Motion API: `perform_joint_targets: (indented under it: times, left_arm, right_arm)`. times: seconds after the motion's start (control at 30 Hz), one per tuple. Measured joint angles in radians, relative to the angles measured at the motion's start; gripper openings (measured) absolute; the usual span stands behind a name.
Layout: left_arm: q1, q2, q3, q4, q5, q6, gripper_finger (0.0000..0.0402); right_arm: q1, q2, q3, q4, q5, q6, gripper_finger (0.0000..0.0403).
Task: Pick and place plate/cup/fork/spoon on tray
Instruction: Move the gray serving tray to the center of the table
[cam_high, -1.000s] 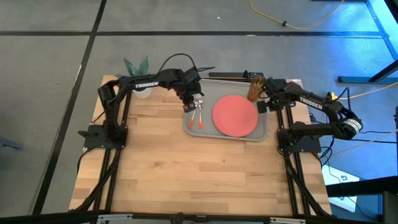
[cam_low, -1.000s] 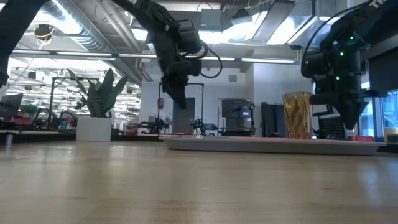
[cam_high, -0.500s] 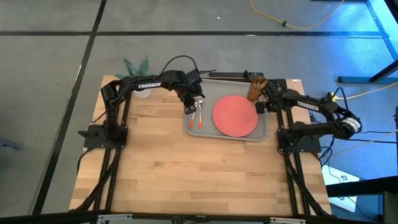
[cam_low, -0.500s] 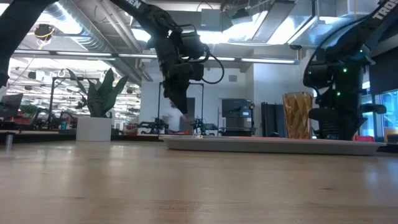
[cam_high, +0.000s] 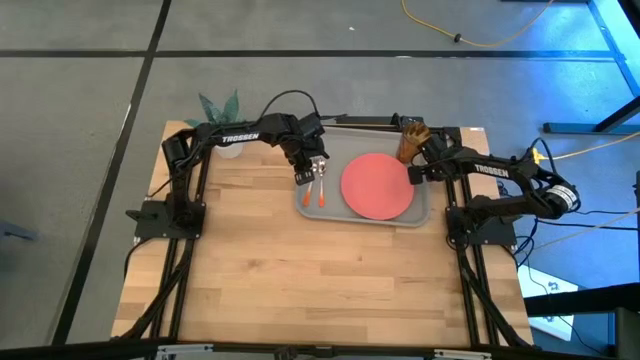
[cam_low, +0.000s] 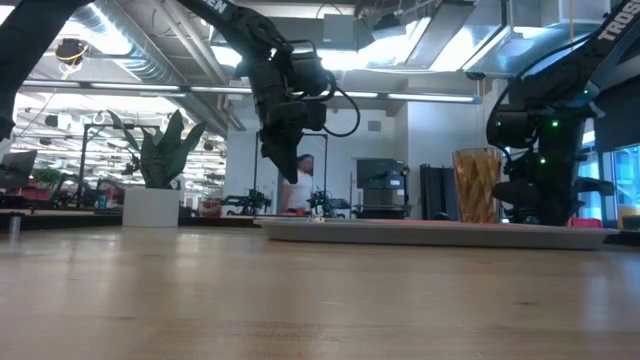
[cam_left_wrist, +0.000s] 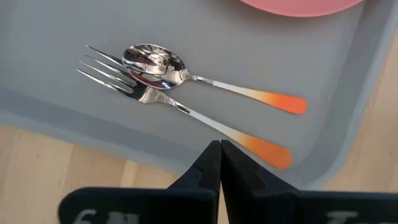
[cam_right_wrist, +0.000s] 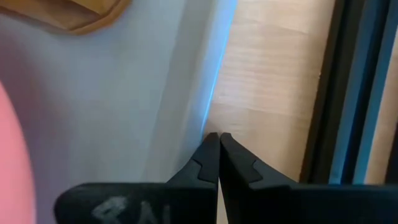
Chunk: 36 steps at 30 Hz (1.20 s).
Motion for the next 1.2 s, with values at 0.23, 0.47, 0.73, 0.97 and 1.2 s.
perform_joint_targets:
  times: [0.23,0.47,0.73,0.97,1.2]
  left_arm:
    - [0.0,0.0,0.0,-0.001,-0.03,0.009,0.0]
    - [0.011,0.0,0.0,0.006,-0.06,0.034,0.0]
    - [0.051,0.0,0.0,0.032,-0.061,0.034,0.0]
    - [0.09,0.0,0.0,0.031,-0.1,0.034,0.0]
    - [0.172,0.0,0.019,0.029,-0.12,-0.03,0.0]
  right_arm:
    - [0.021,0.001,-0.003,0.033,-0.004,-0.042,0.0004]
    - [0.062,0.002,-0.003,0.087,-0.047,-0.055,0.0004]
    - [0.101,0.004,-0.004,0.145,-0.156,-0.057,0.0004]
    - [0.1,0.0,0.002,0.123,-0.144,-0.058,0.0004]
    - [0.1,-0.049,0.056,0.019,-0.136,-0.055,0.0004]
